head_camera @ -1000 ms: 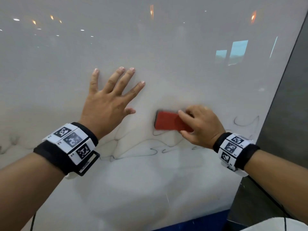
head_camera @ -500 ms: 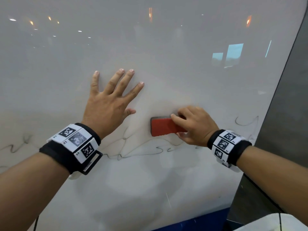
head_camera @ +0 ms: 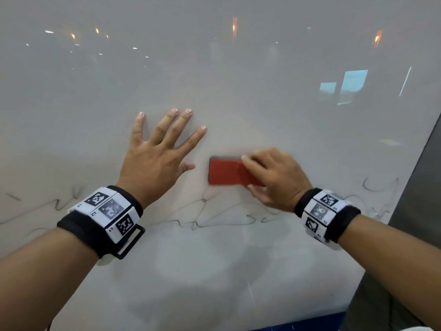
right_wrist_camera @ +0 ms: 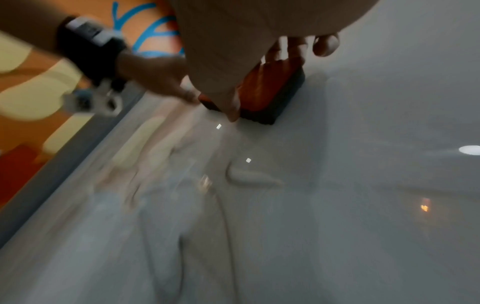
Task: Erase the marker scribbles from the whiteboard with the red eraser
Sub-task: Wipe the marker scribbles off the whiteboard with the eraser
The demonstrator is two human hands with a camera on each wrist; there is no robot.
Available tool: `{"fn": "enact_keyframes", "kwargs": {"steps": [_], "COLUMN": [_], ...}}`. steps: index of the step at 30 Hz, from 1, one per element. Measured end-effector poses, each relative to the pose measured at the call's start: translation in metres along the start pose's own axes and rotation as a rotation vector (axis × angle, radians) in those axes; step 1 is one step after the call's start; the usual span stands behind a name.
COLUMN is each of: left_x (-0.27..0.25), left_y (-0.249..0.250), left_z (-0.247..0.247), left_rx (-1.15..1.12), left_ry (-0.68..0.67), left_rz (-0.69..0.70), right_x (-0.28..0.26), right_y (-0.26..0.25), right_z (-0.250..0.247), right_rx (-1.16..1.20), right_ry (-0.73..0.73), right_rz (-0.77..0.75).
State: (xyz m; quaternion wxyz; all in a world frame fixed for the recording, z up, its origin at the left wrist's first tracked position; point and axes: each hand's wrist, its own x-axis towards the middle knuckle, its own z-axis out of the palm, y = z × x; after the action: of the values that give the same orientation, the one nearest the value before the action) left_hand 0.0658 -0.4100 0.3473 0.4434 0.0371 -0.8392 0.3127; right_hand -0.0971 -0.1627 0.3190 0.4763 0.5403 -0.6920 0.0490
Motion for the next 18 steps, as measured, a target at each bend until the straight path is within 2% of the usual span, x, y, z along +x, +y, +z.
{"fn": "enact_keyframes", "kwargs": {"steps": [2, 4, 7, 10, 11, 15, 18], "left_x": [-0.002, -0.005, -0.009, -0.015, -0.018, -0.029, -0.034], "left_y": [-0.002, -0.004, -0.008, -0.016, -0.019, -0.03, -0.037], "left_z": [0.001, 0.001, 0.001, 0.001, 0.0, 0.0, -0.001], "left_rx": [0.001, 0.003, 0.008, 0.006, 0.007, 0.01, -0.004], "left_ry": [0.005, 0.004, 0.004, -0.005, -0.005, -0.009, -0.007], "left_rz": [0.001, 0.001, 0.003, 0.002, -0.002, -0.021, -0.044], "right_x": [0.014, 0.017, 0.006, 0.011, 0.019, 0.044, 0.04], "right_y": [0.004, -0.006, -0.033, -0.032, -0.027, -0.016, -0.039], "right_z": [-0.007, -0.005, 0.014, 0.012, 0.007, -0.011, 0.0], "right_rx": [0.019, 0.047, 0.05, 0.016, 0.012, 0.051, 0.078], "right_ry": [0.072, 0.094, -0.006, -0.066, -0.046, 0.091, 0.067], "right_rz": [0.124, 0.164, 0.0, -0.137, -0.125, 0.101, 0.083]}}
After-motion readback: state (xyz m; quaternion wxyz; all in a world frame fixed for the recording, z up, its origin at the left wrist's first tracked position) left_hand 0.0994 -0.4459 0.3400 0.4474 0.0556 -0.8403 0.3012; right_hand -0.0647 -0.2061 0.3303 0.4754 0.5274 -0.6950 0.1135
